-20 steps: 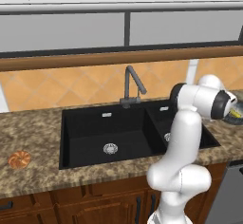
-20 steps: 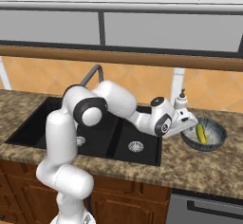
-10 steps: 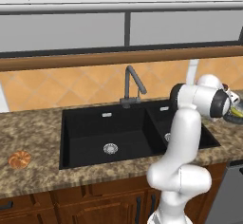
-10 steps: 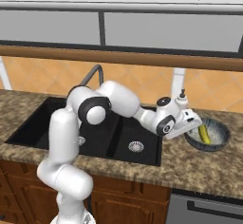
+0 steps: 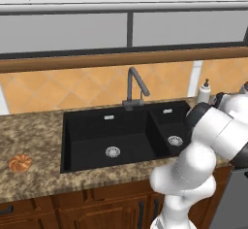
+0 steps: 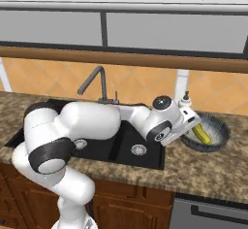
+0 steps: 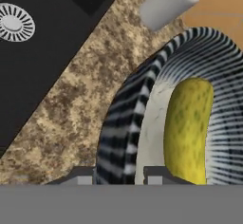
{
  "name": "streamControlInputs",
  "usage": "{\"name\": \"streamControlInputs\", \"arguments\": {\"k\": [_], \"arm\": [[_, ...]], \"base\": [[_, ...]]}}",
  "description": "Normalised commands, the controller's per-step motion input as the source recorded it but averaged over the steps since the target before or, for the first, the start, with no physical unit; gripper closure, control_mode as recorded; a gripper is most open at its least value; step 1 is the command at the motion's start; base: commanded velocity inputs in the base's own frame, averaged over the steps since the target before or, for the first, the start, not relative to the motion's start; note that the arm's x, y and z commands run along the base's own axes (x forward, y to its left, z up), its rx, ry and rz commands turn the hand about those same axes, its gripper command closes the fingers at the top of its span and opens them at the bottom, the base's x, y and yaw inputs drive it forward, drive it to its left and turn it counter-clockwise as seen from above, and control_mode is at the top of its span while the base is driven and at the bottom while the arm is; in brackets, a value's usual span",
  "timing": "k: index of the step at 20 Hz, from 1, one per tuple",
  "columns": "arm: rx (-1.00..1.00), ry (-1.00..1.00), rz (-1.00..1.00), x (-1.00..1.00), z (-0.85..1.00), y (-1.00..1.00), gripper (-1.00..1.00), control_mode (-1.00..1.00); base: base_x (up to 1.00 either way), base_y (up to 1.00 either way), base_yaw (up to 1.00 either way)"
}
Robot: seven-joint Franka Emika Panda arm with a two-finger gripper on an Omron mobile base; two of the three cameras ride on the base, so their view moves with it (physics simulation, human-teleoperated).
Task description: Pick the cucumber from the sink and place it in the bowl. Then pick the bowl and place it in the microwave. Then close the microwave door and press the start button.
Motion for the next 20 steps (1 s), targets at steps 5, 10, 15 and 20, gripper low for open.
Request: {"name": "streamControlInputs", "arguments": {"k": [5, 10, 15, 20], "arm": [[-0.01, 0.06, 0.23, -0.82, 1.00, 0.90, 1.00, -1.00], [-0.05, 0.06, 0.13, -0.64, 1.00, 0.79, 1.00, -1.00], [-0.02, 0.06, 0.14, -0.44, 1.00, 0.67, 1.00, -1.00], [0.00, 0.10, 0.09, -0.53, 1.00, 0.45, 1.00, -1.00]], "base": [[0.00, 0.00, 0.00], [0.00, 0.00, 0.00], [0.00, 0.00, 0.00], [0.00, 0.00, 0.00]]}}
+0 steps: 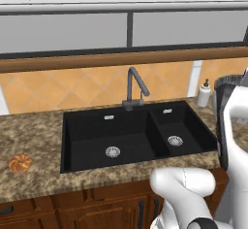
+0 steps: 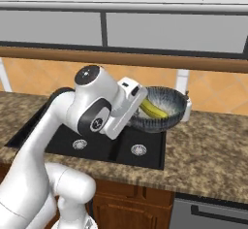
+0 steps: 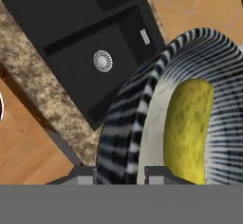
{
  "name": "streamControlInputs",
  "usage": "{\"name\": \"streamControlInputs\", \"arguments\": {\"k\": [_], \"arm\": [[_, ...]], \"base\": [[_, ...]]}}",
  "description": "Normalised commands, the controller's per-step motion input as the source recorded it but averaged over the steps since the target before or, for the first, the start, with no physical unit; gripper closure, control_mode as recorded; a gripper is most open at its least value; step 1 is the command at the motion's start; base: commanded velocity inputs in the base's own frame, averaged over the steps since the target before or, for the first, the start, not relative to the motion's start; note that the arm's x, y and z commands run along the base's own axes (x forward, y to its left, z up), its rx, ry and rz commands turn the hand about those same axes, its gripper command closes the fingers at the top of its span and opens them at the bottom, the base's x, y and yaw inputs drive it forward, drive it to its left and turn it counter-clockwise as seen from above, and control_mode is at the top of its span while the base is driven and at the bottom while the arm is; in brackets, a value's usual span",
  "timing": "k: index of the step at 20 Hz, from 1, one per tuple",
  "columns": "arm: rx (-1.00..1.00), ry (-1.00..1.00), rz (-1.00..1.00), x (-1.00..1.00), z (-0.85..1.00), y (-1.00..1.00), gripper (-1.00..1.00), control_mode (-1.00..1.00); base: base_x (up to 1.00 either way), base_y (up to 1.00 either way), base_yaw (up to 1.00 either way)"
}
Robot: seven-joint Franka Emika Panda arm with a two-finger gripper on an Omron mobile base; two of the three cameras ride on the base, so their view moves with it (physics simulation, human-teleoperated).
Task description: Pick the cucumber from the sink and place it in the bowl. Then pick the bowl and place it in the microwave. Then close the microwave door and press the start button.
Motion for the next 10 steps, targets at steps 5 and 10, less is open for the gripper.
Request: {"name": "streamControlInputs", "arguments": {"k": [5, 10], "arm": [[0.00, 0.15, 0.00, -0.40, 0.88, 0.41, 1.00, -1.00], [0.00, 0.02, 0.17, -0.24, 0.20, 0.81, 1.00, -1.00]], "base": [[0.00, 0.00, 0.00], [0.00, 0.00, 0.00]]}}
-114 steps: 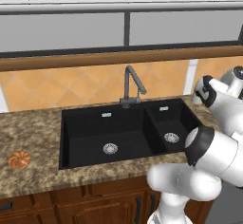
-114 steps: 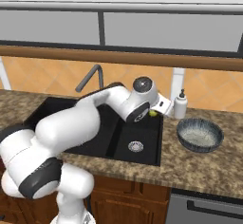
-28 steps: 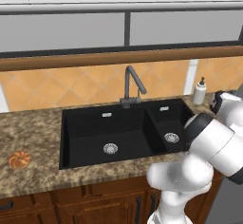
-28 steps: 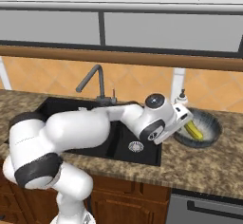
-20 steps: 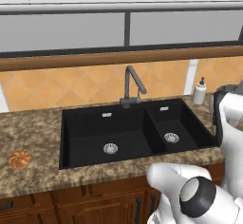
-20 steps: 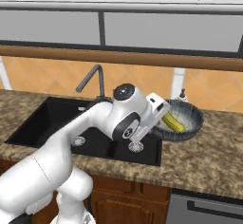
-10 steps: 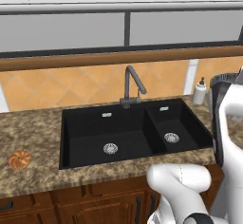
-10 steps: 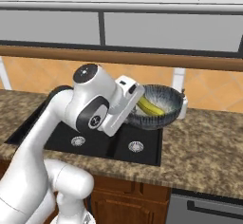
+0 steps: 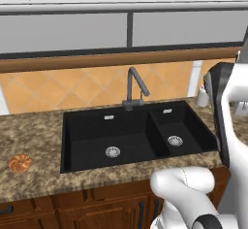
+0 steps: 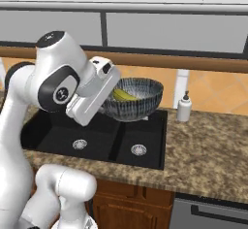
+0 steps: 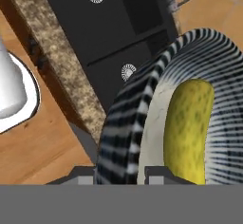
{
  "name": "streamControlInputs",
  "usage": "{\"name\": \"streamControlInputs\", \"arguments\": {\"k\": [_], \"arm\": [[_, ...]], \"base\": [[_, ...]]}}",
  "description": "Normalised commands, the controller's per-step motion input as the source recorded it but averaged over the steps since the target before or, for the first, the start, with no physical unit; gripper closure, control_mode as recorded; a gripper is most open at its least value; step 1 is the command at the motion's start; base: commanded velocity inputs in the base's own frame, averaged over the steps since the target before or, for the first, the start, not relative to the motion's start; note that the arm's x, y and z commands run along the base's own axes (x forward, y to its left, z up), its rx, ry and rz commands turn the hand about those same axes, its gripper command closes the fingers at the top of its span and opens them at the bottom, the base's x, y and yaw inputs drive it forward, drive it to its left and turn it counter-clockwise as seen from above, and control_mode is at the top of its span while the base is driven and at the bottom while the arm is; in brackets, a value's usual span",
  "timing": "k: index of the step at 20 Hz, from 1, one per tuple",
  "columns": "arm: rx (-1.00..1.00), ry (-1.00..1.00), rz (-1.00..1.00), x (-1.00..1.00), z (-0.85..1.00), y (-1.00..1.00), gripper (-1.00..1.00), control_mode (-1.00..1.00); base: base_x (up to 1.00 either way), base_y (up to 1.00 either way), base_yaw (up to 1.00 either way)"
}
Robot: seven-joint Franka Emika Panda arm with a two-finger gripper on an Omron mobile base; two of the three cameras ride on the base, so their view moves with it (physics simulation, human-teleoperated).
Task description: Pick the cucumber from the sink and place it in the bowl. Then pick the bowl and place it in the microwave. Then close the microwave door and press the start button.
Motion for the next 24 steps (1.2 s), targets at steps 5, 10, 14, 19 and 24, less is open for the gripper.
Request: {"name": "streamControlInputs", "arguments": {"k": [5, 10, 14, 19, 24], "arm": [[0.01, -0.28, 0.17, -0.32, -0.01, 0.54, 1.00, -1.00], [0.07, -0.03, 0.10, -0.27, 0.00, 0.17, 1.00, 1.00], [0.00, 0.00, 0.00, 0.00, 0.00, 0.00, 1.00, 1.00], [0.00, 0.00, 0.00, 0.00, 0.00, 0.00, 1.00, 1.00], [0.00, 0.00, 0.00, 0.00, 0.00, 0.00, 1.00, 1.00]], "base": [[0.00, 0.00, 0.00], [-0.05, 0.06, 0.00], [-0.72, 0.15, 0.00], [-0.97, 0.00, 0.00], [-0.13, 0.06, 0.00]]}}
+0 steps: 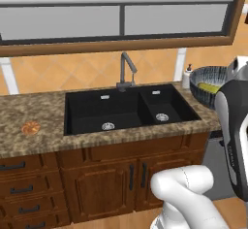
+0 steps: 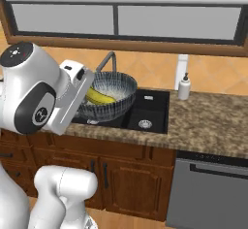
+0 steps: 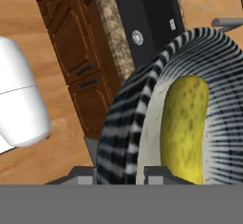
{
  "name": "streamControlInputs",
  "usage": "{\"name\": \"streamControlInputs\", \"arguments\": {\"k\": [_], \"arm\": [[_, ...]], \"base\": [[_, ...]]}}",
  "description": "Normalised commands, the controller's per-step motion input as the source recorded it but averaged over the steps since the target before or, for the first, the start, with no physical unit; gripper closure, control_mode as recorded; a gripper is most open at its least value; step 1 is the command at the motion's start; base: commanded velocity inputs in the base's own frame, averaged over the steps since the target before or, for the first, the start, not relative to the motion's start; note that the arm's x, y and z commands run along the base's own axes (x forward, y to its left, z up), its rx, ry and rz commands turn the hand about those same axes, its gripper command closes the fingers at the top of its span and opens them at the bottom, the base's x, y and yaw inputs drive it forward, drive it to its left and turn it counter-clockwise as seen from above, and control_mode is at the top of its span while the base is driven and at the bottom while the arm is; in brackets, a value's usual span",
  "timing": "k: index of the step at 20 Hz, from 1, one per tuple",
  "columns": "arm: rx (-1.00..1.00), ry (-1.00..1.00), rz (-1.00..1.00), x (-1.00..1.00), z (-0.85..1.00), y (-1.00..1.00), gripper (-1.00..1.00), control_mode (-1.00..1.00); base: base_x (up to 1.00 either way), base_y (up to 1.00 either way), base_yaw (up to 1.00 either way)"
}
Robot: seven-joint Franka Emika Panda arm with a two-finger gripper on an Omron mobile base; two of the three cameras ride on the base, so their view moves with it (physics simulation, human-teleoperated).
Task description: Pick the cucumber from the sink and place it in the bowl. Then pick the bowl and place it in the microwave. Then close the microwave door and press the start button.
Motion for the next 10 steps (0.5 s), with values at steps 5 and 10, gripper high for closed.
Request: {"name": "streamControlInputs", "arguments": {"k": [5, 10], "arm": [[0.00, 0.00, 0.00, 0.00, 0.00, 0.00, 1.00, 1.00], [0.00, 0.00, 0.00, 0.00, 0.00, 0.00, 1.00, 1.00]], "base": [[0.00, 0.01, -0.16], [-0.08, 0.00, -0.88]]}}
